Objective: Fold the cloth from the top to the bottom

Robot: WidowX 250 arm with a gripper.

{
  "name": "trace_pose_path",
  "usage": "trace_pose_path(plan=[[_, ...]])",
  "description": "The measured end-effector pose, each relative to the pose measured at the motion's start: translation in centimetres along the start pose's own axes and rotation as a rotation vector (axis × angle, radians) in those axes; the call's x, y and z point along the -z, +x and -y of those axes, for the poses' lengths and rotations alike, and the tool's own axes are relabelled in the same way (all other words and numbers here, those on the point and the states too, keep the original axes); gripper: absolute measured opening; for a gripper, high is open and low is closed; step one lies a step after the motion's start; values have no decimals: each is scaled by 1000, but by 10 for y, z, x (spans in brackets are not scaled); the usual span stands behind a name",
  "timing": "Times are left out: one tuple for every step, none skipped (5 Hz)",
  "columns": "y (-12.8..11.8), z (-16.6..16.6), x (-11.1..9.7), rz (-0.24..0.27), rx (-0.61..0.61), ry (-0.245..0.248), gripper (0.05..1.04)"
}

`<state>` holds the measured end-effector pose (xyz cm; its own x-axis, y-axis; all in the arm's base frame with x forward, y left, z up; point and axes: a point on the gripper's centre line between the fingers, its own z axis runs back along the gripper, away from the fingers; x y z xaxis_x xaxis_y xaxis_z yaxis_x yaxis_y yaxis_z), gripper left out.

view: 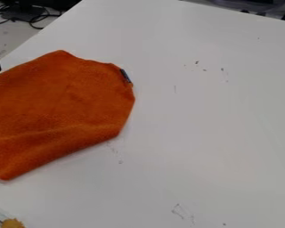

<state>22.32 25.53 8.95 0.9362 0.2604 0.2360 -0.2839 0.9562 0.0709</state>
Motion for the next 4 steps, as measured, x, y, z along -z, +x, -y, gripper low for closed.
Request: trace_pose_path(plan=[[-4,3,9,-26,-7,-19,1000],[7,43,17,-48,9,-51,1000],[22,79,18,-58,34,-46,1000],[36,116,30,-58,92,-32,999]])
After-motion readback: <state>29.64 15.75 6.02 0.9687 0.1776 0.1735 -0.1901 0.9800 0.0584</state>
